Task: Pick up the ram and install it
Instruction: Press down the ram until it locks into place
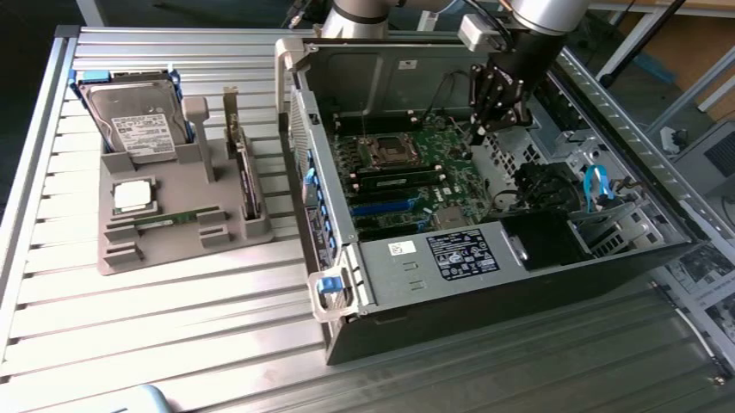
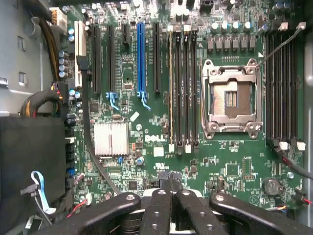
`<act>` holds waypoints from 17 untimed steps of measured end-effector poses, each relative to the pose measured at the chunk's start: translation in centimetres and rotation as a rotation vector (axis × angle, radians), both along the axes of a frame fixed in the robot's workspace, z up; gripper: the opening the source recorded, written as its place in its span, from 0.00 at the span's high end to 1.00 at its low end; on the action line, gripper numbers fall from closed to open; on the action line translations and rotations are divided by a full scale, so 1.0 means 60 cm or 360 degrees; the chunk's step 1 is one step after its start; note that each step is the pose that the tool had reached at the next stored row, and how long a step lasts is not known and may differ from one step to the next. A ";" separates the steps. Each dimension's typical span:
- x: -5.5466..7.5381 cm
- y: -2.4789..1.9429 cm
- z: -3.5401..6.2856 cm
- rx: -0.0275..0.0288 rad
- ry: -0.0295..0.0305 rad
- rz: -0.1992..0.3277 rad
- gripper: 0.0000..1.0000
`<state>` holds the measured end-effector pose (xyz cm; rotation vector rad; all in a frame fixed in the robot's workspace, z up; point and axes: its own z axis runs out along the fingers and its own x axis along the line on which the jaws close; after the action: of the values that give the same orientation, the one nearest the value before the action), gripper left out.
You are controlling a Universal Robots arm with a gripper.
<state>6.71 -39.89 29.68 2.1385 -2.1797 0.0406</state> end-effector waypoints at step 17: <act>0.000 -0.0002 -0.001 -0.00009 0.00001 -0.0066 0.89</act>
<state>6.71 -39.90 29.59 2.0922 -2.2229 0.0383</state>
